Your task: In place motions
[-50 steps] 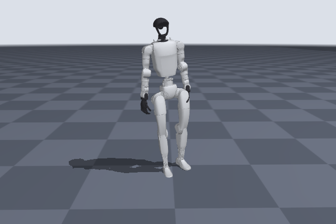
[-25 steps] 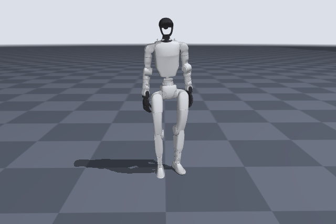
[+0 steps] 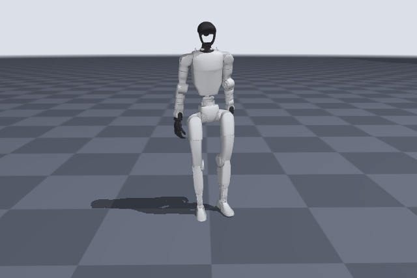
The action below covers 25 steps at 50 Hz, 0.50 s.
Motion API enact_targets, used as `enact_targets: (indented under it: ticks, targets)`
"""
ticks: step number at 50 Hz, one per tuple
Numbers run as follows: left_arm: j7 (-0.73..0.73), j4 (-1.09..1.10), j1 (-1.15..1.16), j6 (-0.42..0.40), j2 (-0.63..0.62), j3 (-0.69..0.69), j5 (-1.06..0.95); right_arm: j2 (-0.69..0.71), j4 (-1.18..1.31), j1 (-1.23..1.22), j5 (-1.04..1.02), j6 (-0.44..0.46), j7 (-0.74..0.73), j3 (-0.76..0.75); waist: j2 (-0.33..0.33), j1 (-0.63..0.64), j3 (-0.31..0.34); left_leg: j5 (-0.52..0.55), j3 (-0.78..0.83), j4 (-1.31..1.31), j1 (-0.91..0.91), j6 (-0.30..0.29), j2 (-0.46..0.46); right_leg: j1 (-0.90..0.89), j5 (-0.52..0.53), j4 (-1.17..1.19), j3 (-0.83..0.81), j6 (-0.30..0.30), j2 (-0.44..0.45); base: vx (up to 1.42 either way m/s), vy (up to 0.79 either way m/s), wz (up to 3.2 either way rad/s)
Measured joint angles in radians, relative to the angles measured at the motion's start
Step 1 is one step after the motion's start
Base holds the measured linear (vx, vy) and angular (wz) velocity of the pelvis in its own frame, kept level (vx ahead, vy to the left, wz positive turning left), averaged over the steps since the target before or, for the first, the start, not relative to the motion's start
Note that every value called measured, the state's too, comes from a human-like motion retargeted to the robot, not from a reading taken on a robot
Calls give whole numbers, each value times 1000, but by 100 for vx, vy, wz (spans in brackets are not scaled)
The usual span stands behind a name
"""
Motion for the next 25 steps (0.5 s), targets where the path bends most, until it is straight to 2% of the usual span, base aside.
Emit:
enact_targets:
  ticks: [10,15,17,20,25]
  targets:
    - [-8,-36,-76,-20,38,-38,-48,4,-30,-17,-30,2,8,43,-6,-1,31,30,9,3,-58,-39,39,-44,30,-15,-7,-5,24,-13,-11,6]
    - [-8,-40,-112,-68,62,-57,-75,1,-25,-12,-16,3,10,32,-4,2,40,36,4,7,-60,-48,43,-41,33,-15,-11,-13,27,-3,-3,7]
    - [-56,-66,-123,-108,66,-69,-70,-2,-15,-13,-17,7,9,30,-3,3,39,39,3,8,-60,-51,45,-40,35,-16,-12,-17,28,0,0,0]
    - [-169,-116,-132,-123,68,-90,-43,-6,-7,-20,-20,11,6,23,0,2,36,42,6,8,-60,-53,49,-40,39,-16,-11,-20,31,0,0,0]
    - [-204,-175,-144,-161,71,-153,-31,-9,-11,-11,-13,8,5,18,4,-4,27,45,8,8,-52,-55,51,-32,41,-15,-12,-25,34,0,0,0]
